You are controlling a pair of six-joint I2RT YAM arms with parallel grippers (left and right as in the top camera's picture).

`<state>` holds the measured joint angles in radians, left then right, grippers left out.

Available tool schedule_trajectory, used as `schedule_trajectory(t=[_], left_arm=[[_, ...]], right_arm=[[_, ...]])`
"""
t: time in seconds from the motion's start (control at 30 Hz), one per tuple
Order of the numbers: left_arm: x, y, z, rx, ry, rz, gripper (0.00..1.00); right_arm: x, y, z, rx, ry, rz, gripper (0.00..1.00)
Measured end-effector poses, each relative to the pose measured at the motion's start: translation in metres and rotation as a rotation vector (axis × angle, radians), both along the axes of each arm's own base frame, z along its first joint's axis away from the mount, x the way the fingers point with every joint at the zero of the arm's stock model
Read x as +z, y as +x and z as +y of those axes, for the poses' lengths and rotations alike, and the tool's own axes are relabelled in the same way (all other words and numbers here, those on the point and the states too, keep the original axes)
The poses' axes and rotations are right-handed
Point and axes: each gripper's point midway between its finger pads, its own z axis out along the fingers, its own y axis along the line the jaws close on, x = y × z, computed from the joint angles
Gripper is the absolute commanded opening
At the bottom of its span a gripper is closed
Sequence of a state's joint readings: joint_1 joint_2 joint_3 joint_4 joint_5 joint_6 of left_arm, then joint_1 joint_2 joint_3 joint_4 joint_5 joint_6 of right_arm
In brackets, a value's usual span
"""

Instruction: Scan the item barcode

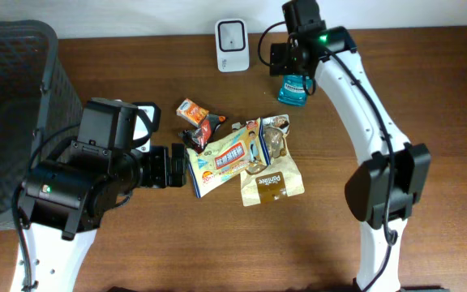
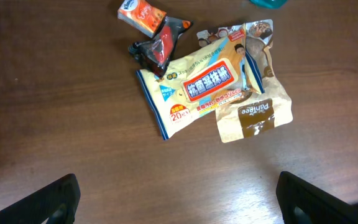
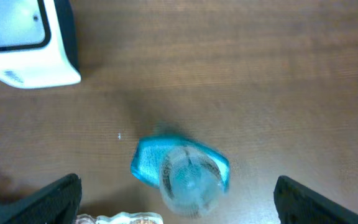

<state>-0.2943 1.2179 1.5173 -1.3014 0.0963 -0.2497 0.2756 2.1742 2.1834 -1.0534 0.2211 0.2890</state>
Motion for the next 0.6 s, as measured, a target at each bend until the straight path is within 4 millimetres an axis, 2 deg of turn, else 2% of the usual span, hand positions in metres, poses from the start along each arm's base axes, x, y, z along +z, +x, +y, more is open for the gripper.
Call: schedule_trajectory(t=[0.13, 0.2, 0.3, 0.37, 0.43, 0.6], left_arm=[[0.000, 0.000, 0.000, 0.000, 0.000, 0.000, 0.99], [0.000, 0.000, 0.000, 0.000, 0.000, 0.000, 0.99], [0.000, 0.000, 0.000, 0.000, 0.000, 0.000, 0.99], [0.000, 0.000, 0.000, 0.000, 0.000, 0.000, 0.99], [0.000, 0.000, 0.000, 0.000, 0.000, 0.000, 0.99], [0.000, 0.000, 0.000, 0.000, 0.000, 0.000, 0.99]], right_arm=[[0.042, -0.029, -0.009, -0.042, 0.019, 0.001, 0.99], [0.072, -0.053, -0.016, -0.087, 0.047, -0.009, 0.99], [0.092, -0.085, -0.023, -0.159, 0.067, 0.016, 0.98], [0.088, -0.093, -0.016, -0.192, 0.063, 0.032, 0.99], [0.074, -0.099, -0.007, -0.221, 0.030, 0.048, 0.99], [0.028, -0.105, 0.024, -0.268, -0.068, 0.030, 0.98]])
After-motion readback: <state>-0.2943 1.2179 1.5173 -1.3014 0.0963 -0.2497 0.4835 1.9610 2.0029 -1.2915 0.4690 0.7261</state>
